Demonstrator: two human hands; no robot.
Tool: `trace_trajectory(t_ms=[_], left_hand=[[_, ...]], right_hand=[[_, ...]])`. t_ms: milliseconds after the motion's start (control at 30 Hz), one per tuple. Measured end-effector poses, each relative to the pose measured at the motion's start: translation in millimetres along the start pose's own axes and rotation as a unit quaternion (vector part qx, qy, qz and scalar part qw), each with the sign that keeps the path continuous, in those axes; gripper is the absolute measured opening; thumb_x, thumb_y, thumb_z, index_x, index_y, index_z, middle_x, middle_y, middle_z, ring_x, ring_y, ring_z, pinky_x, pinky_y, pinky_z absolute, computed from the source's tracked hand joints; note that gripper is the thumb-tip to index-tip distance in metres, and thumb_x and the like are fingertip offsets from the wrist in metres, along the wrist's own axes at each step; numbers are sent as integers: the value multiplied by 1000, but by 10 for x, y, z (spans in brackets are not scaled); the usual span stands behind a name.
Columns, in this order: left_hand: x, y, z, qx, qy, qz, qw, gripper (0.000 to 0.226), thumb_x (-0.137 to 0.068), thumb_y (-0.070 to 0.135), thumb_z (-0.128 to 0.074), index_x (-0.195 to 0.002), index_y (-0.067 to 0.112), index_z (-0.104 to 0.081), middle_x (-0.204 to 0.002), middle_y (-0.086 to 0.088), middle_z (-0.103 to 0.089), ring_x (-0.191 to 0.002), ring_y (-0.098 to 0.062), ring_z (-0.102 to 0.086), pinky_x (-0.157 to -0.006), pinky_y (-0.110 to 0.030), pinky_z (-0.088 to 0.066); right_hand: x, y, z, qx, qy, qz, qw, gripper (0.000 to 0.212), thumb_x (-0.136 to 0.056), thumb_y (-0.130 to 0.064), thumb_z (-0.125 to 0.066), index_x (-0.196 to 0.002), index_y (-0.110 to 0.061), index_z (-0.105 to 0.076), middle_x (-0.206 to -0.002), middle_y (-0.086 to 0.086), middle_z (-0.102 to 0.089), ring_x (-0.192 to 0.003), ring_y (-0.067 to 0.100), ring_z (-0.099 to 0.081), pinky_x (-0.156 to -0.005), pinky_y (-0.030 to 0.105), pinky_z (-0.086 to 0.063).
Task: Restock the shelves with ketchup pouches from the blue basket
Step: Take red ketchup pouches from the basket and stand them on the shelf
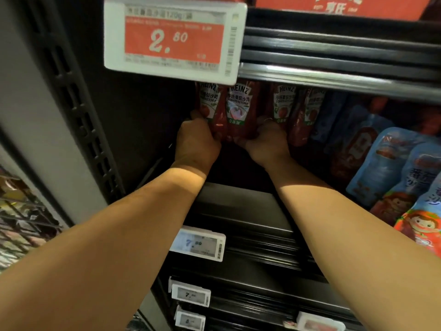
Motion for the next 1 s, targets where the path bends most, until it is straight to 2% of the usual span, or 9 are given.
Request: trace_trajectory(t_ms=[167, 267, 400, 467, 633, 800, 900, 933, 1000], left_hand=[[153, 27, 129, 51, -19, 13, 998, 75, -83, 24, -77, -141, -2, -39, -126, -26, -58, -118, -42, -58, -94, -41, -50], [242, 17, 235, 99, 0, -6, 995, 51, -81, 16, -74, -124, 0, -52, -122, -24, -58, -113, -41, -57, -89, -37, -47], [358, -54, 365, 157, -9, -60, 986, 11, -82, 4, -64, -93, 3, -66, -93, -18, -70, -93, -35, -65, -67, -15, -32], [395, -86, 380, 181, -48, -52, 981, 11, -83, 3, -63, -92, 5, -69, -91, -14, -72, -92, -33, -67, -70, -12, -33], [346, -93, 332, 166, -117, -21, 979, 19, -87, 13, -66, -106, 11, -71, -114, -12, -72, -111, -31, -64, -83, -17, -37], [408, -74, 323, 116, -154, -74, 978, 16, -87, 14, -64, -101, 15, -70, -110, -8, -73, -107, -30, -65, -87, -22, -44], [439, -62, 344, 83, -165, -96, 978, 18, -87, 11, -64, -103, 13, -71, -111, -9, -73, -107, -32, -65, -91, -26, -47], [467, -60, 365, 71, -168, -104, 978, 19, -87, 10, -64, -106, 11, -71, -112, -10, -72, -107, -33, -65, -91, -26, -47], [585, -63, 433, 57, -171, -119, 976, 25, -86, 11, -67, -110, 12, -71, -112, -8, -73, -105, -31, -66, -90, -25, -46]], right_hand=[[202, -69, 103, 9, 18, -22, 1000, 60, -71, -29, -89, -122, -12, -63, -118, 6, -72, -111, 18, -66, -90, 20, -49], [354, -70, 252, 45, 29, -51, 997, 52, -77, -27, -82, -125, -13, -65, -121, 7, -71, -115, 21, -64, -88, 17, -45], [633, -61, 477, 32, 88, -99, 991, 34, -82, -27, -76, -114, -15, -73, -118, 5, -72, -114, 22, -65, -84, 16, -41], [766, -71, 566, 44, 103, -127, 986, 29, -82, -26, -75, -109, -17, -73, -117, 4, -72, -114, 24, -64, -86, 18, -41], [1118, -120, 759, 129, 86, -141, 978, 28, -86, -27, -70, -112, -14, -71, -119, 6, -70, -116, 28, -61, -94, 26, -44], [1494, -213, 923, 201, 53, -96, 973, 31, -87, -24, -70, -115, -12, -69, -113, 9, -68, -110, 31, -61, -85, 25, -42], [1674, -203, 1011, 226, 55, -105, 967, 20, -88, -31, -68, -83, -12, -62, -80, 0, -60, -85, 28, -58, -69, 25, -37], [1722, -195, 1038, 228, 57, -106, 966, 21, -89, -32, -67, -83, -13, -60, -80, 1, -60, -83, 28, -58, -68, 26, -39], [1814, -171, 1090, 222, 51, -90, 969, 27, -89, -31, -66, -106, -9, -66, -100, 9, -67, -97, 29, -61, -79, 30, -46]])
Point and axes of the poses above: each hand's wrist, its own x-axis away from the middle knuckle, its own z-axis out of the back of the hand, y = z × x, the point moved 1 cm from there along -x, towards the middle knuckle
